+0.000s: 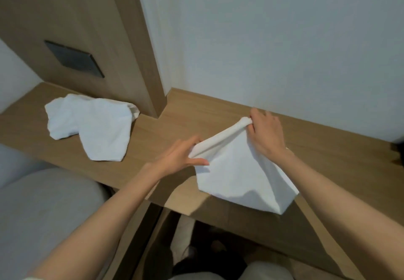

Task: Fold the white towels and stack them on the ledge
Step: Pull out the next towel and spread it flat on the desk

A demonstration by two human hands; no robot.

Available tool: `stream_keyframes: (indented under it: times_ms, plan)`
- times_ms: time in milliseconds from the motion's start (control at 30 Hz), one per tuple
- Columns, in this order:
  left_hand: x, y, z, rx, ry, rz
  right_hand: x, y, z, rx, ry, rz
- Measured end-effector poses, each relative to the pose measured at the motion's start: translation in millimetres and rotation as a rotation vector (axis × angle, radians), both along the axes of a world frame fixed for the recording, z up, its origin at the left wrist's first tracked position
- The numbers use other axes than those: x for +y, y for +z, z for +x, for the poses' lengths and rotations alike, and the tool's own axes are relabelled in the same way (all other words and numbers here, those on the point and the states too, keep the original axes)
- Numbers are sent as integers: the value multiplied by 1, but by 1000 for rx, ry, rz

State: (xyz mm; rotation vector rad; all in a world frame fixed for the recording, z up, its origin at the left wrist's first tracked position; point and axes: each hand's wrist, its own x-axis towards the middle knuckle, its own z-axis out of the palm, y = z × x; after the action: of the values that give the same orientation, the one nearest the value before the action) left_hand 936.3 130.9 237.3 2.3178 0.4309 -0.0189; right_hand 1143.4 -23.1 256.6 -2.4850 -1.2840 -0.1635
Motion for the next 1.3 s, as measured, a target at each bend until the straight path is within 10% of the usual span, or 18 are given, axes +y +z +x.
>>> stream_keyframes:
  times_ms: [533, 767, 900, 1300]
  plan:
    - [37, 132, 76, -180, 92, 637, -40, 146, 13, 24, -288, 724]
    - [61, 147, 76, -345, 293, 677, -56, 168, -9, -6, -458, 902]
    - [66, 146, 73, -496, 462, 362, -57, 169, -14, -60, -591, 1122]
    - [106, 149, 92, -162, 53, 706, -94, 130, 44, 169, -853, 722]
